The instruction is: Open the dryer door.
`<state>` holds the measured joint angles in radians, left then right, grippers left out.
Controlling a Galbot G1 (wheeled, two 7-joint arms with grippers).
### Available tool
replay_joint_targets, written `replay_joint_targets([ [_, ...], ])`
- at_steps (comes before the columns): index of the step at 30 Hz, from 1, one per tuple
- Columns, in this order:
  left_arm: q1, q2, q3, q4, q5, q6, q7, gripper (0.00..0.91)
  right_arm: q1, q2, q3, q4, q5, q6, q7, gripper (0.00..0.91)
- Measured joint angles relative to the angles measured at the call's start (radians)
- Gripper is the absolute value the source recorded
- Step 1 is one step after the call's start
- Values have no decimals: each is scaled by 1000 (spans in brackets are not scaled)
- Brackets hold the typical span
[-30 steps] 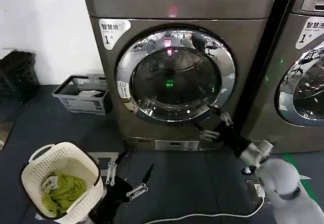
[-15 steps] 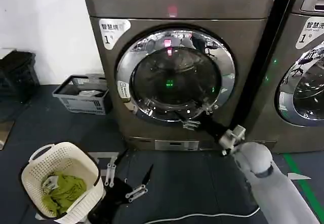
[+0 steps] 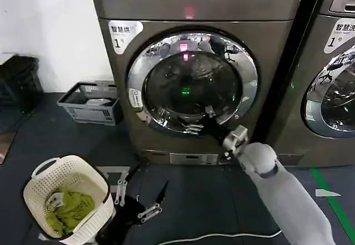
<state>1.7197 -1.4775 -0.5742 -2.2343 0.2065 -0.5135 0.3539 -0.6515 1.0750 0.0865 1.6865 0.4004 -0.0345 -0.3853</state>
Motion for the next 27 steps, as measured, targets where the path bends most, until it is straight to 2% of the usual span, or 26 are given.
replay_joint_targets([
  [27,17,-2,-5,-6,12,-9,0,907,213,161,-160,-231,-58,13,0,907],
])
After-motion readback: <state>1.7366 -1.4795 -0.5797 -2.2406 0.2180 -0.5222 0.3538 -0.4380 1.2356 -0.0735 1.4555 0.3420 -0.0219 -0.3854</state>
